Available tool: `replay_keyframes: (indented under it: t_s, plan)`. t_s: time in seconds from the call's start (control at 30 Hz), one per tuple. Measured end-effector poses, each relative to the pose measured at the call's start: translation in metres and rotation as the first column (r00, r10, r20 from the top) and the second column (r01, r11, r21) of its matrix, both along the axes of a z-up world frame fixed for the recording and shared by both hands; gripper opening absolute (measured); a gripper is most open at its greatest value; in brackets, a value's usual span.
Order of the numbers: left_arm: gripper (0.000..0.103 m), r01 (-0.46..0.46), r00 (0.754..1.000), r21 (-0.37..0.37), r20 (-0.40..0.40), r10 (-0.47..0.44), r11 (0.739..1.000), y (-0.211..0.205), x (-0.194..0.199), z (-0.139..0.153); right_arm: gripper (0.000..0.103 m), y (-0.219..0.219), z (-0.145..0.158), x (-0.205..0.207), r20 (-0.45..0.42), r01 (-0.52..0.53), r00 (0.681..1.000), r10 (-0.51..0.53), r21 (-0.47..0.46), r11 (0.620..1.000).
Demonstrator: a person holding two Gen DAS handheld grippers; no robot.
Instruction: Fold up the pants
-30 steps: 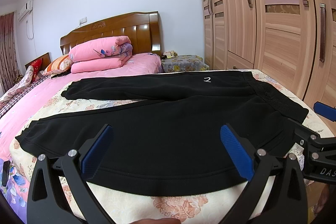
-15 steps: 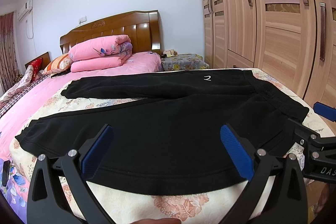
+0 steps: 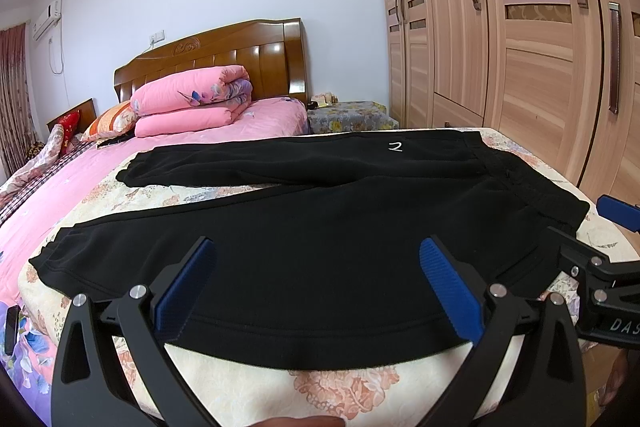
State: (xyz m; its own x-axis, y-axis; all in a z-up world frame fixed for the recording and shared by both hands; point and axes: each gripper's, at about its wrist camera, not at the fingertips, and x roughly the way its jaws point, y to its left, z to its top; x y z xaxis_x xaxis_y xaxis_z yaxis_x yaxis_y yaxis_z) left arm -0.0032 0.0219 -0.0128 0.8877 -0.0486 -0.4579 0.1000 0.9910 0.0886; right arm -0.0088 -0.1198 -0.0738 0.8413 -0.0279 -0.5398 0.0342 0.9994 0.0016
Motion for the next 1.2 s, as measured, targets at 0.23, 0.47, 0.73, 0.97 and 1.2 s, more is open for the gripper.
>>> replay_keyframes:
  t_s: [0.23,0.47,0.73,0.97,1.2]
  plan:
    - [0.102,0.002,1.000,0.002,-0.010,-0.002,1.000,0.004,-0.001,-0.005,0.099,0.002,-0.001,0.001,-0.009,-0.005,1.000,0.005,-0.005,1.000]
    - [0.102,0.111,0.992,0.080,-0.069,-0.106,0.991,-0.007,0.034,0.004,0.099,0.002,0.012,0.052,-0.028,-0.202,0.979,0.200,-0.101,0.974]
    - [0.102,0.089,0.955,0.181,-0.296,-0.032,0.980,0.012,0.190,0.027,0.099,-0.053,0.016,0.238,-0.221,-0.349,0.916,0.336,-0.021,0.937]
    - [0.101,0.026,0.772,-0.219,-0.615,-0.159,0.975,0.071,0.322,0.003,0.099,-0.096,-0.007,0.389,-0.357,-0.367,0.858,0.369,0.075,0.927]
    - [0.101,-0.118,0.792,-0.336,-0.599,-0.116,0.934,0.101,0.405,0.004,0.099,-0.112,-0.046,0.468,-0.464,-0.467,0.751,0.470,0.131,0.875]
